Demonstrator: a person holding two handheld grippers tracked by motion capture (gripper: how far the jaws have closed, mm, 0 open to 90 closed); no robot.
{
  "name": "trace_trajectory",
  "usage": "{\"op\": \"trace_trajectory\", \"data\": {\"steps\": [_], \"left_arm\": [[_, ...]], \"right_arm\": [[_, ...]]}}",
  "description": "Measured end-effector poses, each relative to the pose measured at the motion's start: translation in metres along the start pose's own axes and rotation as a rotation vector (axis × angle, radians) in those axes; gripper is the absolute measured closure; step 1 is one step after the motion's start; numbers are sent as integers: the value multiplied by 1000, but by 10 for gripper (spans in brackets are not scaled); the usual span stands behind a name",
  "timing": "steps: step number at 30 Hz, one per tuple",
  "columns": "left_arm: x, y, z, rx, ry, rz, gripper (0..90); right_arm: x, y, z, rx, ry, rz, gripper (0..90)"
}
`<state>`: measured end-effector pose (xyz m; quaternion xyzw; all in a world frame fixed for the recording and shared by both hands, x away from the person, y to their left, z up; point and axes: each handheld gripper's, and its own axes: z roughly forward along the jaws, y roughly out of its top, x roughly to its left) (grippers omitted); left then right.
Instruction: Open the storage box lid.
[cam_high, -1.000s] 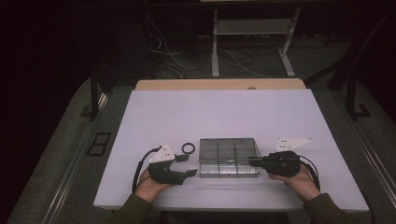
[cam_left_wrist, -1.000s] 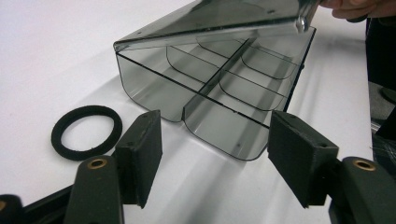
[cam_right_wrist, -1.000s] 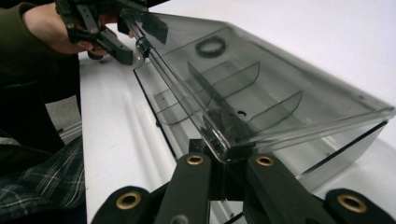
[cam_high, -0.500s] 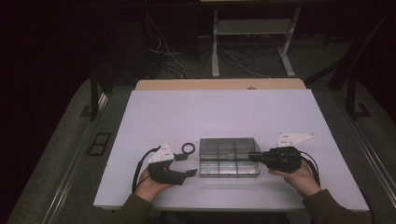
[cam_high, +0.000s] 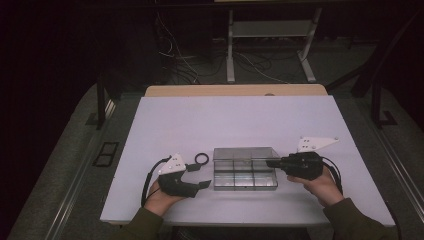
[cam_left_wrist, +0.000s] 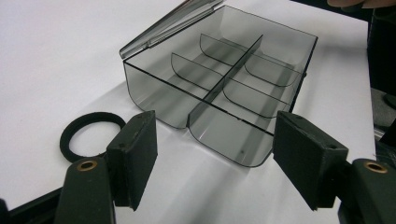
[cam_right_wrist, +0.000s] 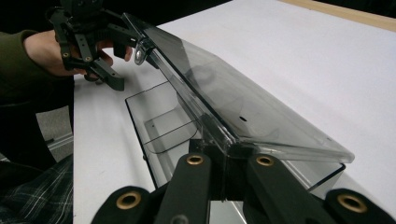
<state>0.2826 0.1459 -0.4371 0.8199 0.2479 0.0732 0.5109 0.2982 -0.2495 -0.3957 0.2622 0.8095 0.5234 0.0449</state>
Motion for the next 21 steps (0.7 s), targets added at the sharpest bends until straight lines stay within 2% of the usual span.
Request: {"op": "trace_trajectory", "data": {"steps": [9,15,18,21], "left_arm": [[1,10,0,-9,14,12,301],[6,29,-4,-56,26,14,304],[7,37,-3,-61,41,34,312],[10,45,-1,-76,42,33,321]], "right_arm": [[-5,8,0,-21,-5,-4,891],[-7,14,0,-24,-14,-11,891],[-9,17,-1,-31,-18,-16,891],[-10,19,-1,-35,-19,-15,891]]}}
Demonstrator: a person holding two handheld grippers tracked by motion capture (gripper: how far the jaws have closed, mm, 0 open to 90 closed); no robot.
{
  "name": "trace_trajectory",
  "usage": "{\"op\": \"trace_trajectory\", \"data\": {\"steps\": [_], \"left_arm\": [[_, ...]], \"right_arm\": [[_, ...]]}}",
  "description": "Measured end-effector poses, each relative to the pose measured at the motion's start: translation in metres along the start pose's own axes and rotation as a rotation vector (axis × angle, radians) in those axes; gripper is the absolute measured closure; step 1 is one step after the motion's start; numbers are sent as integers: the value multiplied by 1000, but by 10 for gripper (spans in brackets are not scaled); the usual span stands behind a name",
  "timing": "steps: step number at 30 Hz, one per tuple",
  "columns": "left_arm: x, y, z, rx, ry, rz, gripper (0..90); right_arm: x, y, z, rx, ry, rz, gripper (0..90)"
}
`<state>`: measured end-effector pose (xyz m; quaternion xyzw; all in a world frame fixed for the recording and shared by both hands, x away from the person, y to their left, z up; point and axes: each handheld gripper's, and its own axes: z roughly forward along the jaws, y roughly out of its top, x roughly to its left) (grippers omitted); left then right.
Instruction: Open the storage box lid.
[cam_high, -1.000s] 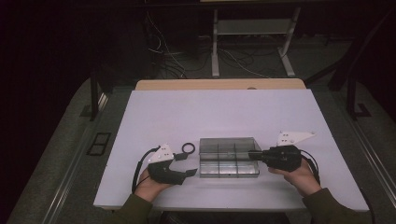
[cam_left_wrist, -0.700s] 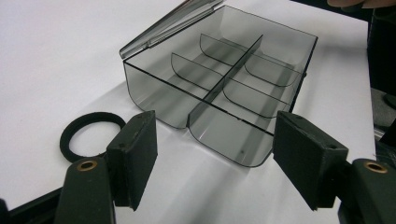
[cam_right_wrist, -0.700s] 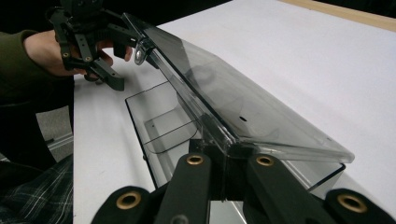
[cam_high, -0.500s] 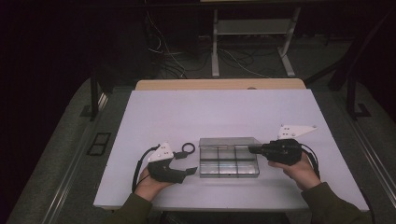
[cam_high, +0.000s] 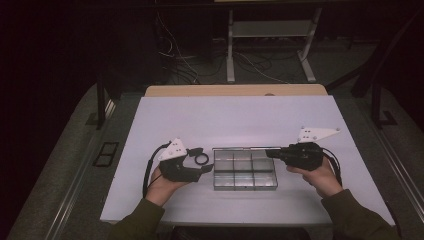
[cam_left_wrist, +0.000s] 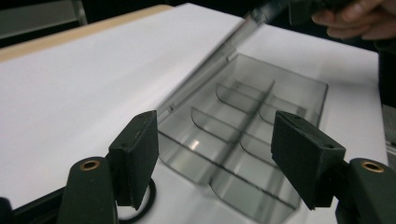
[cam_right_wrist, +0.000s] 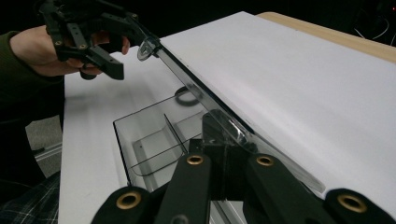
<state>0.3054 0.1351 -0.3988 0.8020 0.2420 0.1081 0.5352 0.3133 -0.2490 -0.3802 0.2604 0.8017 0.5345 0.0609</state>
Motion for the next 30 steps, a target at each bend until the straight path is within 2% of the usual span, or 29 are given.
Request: {"op": "trace_trajectory", "data": {"steps": [13,24,30], "left_arm": [[2,28,13,-52,-23,51,421],[6,47,20,-77,-36,105,581],[10,54,26,-79,-42,116,660]], "right_arm": [[-6,7,2,1,-3,5,891],[-11,15,4,5,-14,1,891],[-14,18,6,6,-16,0,891]]}}
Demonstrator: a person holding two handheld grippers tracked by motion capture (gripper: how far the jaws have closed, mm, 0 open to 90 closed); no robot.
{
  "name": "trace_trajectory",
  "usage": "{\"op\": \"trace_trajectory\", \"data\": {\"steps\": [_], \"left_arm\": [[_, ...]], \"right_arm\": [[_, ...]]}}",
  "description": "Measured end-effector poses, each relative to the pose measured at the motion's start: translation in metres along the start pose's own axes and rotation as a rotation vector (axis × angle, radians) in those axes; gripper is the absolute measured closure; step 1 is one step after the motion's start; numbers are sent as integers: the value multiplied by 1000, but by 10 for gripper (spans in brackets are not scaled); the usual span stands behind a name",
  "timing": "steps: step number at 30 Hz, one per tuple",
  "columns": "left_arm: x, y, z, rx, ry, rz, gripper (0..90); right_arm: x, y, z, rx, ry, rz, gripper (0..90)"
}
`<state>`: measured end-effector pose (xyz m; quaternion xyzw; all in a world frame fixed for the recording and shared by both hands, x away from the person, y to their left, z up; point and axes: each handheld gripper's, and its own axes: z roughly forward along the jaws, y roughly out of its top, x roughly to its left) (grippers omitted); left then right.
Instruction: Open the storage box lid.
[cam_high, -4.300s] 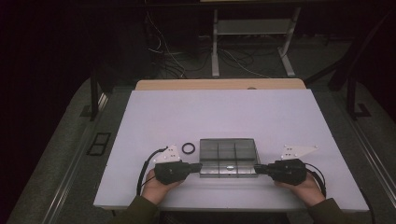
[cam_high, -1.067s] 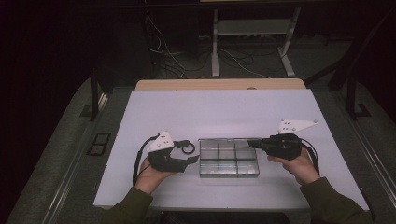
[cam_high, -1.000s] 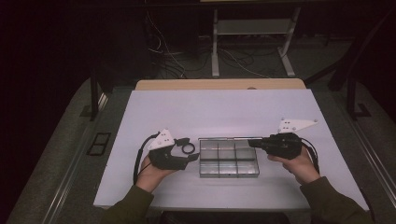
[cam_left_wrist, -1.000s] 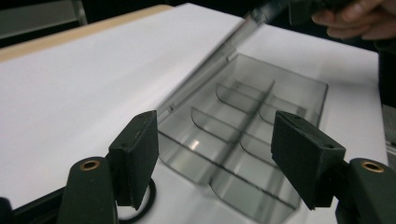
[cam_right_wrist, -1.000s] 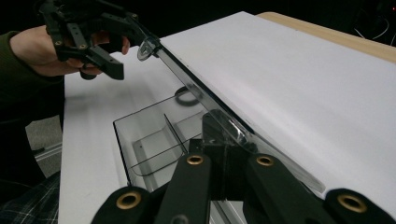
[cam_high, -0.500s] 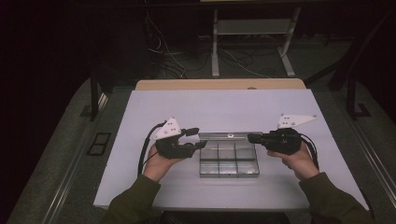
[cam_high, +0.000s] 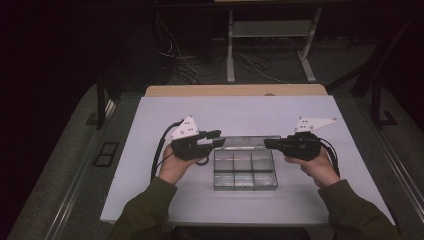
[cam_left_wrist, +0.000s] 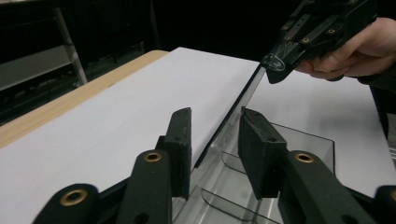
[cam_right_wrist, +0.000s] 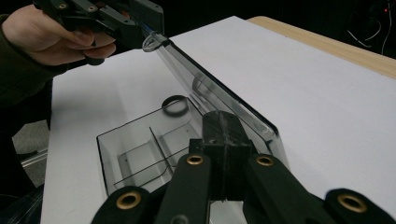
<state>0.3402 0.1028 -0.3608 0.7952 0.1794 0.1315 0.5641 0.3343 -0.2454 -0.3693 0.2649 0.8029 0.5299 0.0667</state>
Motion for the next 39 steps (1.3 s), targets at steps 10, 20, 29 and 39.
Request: {"op": "trace_trajectory", "data": {"steps": [10,20,29,39], "left_arm": [[12,4,5,-3,15,8,706],[23,6,10,-5,28,6,728],[31,8,15,3,42,7,730],[40,9,21,10,50,3,722]], "right_arm": [[-4,3,-2,2,-11,-4,890],[-12,2,-17,4,-47,-9,799],[-25,5,-28,-19,-97,3,738],[-43,15,-18,-58,-97,14,640]]}}
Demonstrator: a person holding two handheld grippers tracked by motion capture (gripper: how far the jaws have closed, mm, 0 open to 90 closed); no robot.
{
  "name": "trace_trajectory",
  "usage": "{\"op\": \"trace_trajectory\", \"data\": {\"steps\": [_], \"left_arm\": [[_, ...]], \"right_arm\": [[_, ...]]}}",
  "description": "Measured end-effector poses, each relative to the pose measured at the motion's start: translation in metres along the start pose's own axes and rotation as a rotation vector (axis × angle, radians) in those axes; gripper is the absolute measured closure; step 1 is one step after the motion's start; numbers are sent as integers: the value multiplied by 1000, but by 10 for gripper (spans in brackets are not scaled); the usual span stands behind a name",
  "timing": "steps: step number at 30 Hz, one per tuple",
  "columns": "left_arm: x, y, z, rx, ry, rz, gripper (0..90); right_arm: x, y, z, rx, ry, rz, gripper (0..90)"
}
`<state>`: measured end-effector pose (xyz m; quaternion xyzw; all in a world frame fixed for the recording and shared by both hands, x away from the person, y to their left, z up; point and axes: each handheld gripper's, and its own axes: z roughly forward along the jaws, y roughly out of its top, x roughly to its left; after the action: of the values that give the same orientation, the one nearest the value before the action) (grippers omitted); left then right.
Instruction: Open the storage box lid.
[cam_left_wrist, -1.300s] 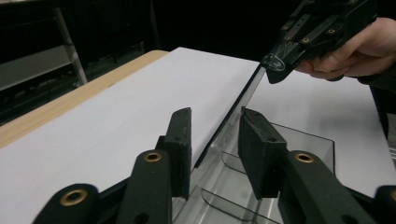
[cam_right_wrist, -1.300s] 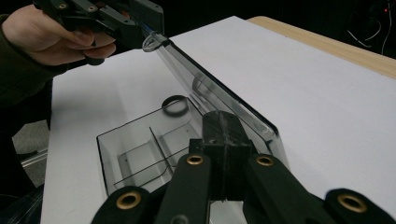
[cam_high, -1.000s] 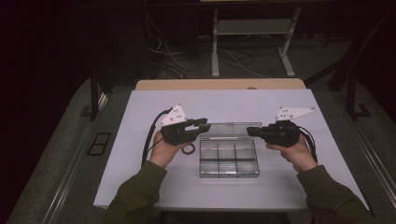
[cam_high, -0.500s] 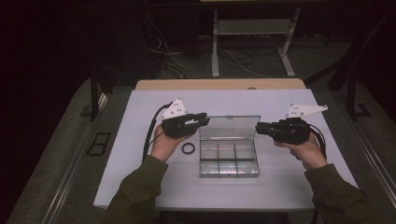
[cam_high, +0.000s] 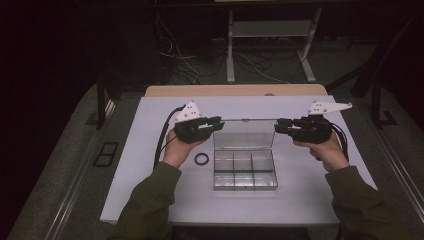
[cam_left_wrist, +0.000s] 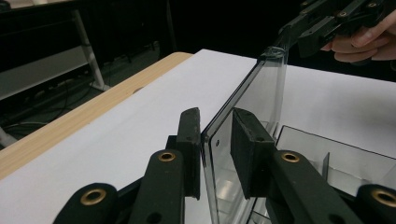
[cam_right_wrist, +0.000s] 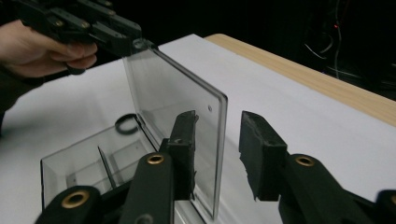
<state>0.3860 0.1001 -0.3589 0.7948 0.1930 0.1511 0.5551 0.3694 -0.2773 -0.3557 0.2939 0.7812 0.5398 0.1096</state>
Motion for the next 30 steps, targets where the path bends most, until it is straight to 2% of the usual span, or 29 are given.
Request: {"op": "trace_trajectory", "data": {"steps": [6,10,18,26,30], "left_arm": [[8,2,6,3,-6,-12,708],[13,2,10,6,-7,-18,696],[21,3,17,12,-14,-41,677],[23,2,21,21,-1,-43,651],[22,0,20,32,11,-41,585]], "right_arm": [[-6,4,20,0,22,3,639],[-11,5,26,-14,31,4,640],[-18,6,33,-25,12,15,687],[-21,6,33,-29,1,20,711],[-22,6,35,-31,1,22,705]]}}
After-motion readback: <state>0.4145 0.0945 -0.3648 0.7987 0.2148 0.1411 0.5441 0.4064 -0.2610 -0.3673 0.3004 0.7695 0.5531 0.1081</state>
